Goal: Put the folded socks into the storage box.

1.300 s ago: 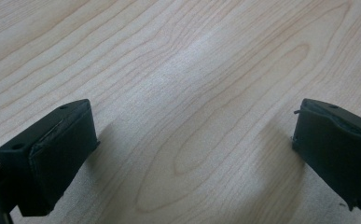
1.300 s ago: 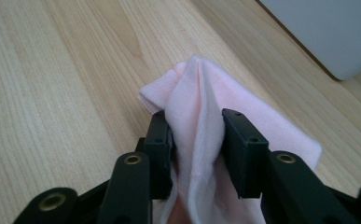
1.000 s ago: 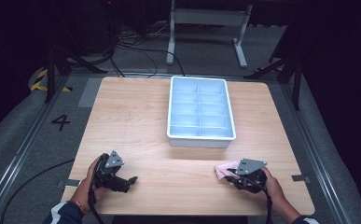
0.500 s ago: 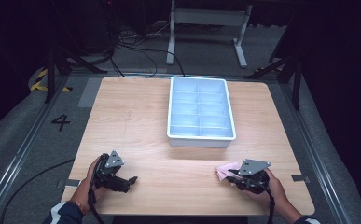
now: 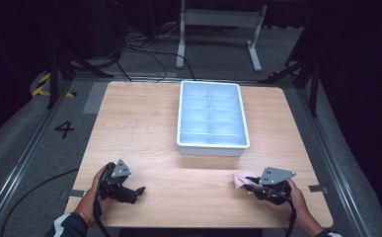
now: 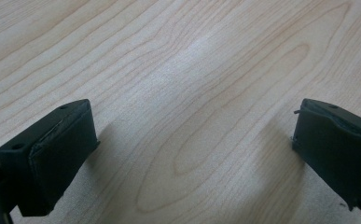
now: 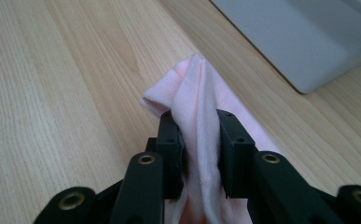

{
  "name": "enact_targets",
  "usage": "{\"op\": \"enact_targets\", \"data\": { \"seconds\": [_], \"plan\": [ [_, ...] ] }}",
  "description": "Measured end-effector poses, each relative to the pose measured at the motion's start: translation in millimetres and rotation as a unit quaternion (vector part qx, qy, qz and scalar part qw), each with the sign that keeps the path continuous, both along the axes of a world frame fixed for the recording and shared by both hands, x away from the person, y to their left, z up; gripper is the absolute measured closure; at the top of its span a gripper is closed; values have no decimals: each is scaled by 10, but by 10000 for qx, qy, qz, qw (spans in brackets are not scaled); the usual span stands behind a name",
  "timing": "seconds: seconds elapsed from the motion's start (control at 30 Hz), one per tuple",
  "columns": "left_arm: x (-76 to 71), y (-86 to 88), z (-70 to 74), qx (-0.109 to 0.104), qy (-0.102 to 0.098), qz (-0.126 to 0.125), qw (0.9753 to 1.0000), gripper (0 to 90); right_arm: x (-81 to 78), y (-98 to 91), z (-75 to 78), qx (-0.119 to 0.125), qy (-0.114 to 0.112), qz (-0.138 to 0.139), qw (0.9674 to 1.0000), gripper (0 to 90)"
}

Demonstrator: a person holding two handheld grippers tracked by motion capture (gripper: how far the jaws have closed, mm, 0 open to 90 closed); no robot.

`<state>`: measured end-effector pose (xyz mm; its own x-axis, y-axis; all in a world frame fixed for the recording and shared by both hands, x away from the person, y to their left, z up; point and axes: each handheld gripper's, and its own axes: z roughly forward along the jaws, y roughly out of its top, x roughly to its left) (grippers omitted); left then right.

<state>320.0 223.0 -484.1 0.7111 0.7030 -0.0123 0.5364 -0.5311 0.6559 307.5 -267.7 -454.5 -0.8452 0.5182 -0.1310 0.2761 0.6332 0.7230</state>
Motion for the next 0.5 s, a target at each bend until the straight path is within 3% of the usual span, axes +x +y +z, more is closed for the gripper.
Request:
{"op": "enact_targets", "data": {
  "seconds": [0.5],
  "plan": [
    [0,0,0,0,0,-1,10000,0,9,-141,97,285,-153,-145,9994,732]
  ]
}}
